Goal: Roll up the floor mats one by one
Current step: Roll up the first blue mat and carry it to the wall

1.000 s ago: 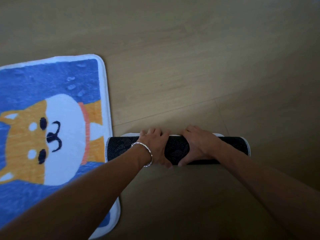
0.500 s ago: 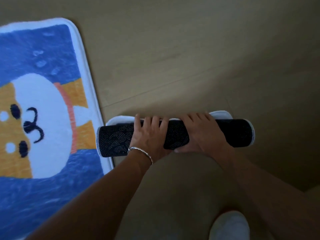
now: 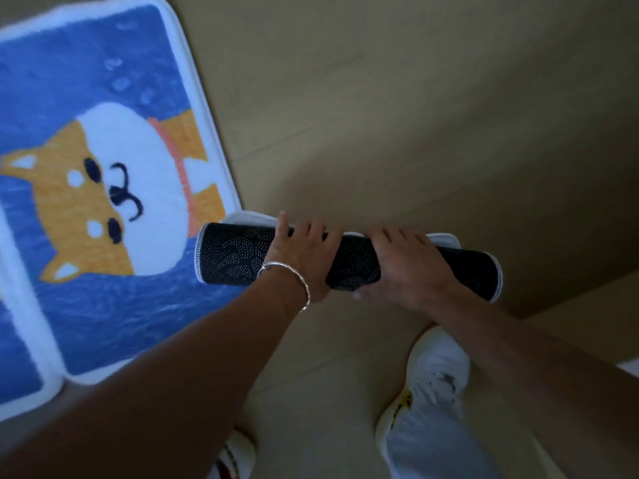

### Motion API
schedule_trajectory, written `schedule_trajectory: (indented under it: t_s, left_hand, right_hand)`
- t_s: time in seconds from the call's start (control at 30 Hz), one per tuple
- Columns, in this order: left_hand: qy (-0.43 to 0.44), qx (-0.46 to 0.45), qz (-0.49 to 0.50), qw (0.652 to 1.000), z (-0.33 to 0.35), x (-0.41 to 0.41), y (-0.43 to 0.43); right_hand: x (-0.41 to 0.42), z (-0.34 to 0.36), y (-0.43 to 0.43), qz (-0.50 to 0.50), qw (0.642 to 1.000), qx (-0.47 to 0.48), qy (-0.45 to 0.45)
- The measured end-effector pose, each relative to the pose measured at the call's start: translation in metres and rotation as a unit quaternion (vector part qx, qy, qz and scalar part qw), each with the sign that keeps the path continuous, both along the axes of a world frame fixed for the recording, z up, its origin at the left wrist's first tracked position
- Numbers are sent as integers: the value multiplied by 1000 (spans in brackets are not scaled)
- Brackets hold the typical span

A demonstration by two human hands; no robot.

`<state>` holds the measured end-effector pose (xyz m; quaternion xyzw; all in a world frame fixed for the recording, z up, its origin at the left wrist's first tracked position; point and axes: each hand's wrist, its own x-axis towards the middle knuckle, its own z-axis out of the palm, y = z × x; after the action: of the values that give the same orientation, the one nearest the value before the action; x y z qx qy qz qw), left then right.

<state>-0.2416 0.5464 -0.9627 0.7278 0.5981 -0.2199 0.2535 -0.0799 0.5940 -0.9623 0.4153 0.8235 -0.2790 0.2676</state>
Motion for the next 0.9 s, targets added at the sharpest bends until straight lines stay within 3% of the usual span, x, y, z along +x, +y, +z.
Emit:
schedule_trajectory:
  t_s: [0.2, 0.5, 0.9]
  left_hand:
    - [-8, 28, 29, 999, 136, -52, 56]
    - [27, 109, -1, 994, 440, -129, 157]
    - [91, 301, 10, 949, 896, -129, 229]
  right_hand:
    - [-43, 130, 58, 19, 997, 50, 52]
    - [-107, 412, 159, 59, 978, 171, 105]
    - [-118, 868, 242, 85, 890, 407, 184]
